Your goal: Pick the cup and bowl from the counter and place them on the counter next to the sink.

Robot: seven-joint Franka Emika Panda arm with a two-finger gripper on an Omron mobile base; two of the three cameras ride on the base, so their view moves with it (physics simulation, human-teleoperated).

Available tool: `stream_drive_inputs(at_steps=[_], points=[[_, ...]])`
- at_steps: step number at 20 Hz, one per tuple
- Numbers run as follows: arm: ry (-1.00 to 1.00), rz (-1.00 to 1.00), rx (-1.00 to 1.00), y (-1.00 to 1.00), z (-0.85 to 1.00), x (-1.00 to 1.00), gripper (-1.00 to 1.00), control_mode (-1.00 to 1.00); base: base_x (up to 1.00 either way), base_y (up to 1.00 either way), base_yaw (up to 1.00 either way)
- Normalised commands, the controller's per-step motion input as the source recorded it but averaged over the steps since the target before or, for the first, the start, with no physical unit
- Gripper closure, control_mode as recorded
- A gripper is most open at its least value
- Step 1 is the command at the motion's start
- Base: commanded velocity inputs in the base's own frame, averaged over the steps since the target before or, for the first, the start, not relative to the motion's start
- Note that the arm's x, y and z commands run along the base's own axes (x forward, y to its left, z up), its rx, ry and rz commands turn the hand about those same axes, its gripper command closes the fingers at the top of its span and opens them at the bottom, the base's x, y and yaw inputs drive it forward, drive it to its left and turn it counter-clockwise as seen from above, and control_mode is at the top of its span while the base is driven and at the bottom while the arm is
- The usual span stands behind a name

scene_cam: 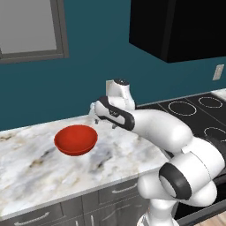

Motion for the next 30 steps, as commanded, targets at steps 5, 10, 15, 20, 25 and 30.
stream_drive_inputs(at_steps=[5, 10, 15, 20, 25, 30], points=[[0.05, 0.00, 0.01, 0.00, -0.28, 0.02, -1.00, -1.00, 0.00, 0.00, 0.00], [0.00, 0.00, 0.00, 0.00, -0.22, 0.11, -1.00, -1.00, 0.00, 0.00, 0.00], [0.00, 0.00, 0.00, 0.00, -0.04, 0.12, -1.00, -1.00, 0.00, 0.00, 0.00], [0.00, 0.00, 0.00, 0.00, -0.11, 0.16, -1.00, -1.00, 0.00, 0.00, 0.00], [0.02, 0.00, 0.00, 0.10, -0.21, 0.09, -1.00, -1.00, 0.00, 0.00, 0.00], [0.00, 0.00, 0.00, 0.25, -0.03, 0.00, -1.00, -1.00, 0.00, 0.00, 0.00]])
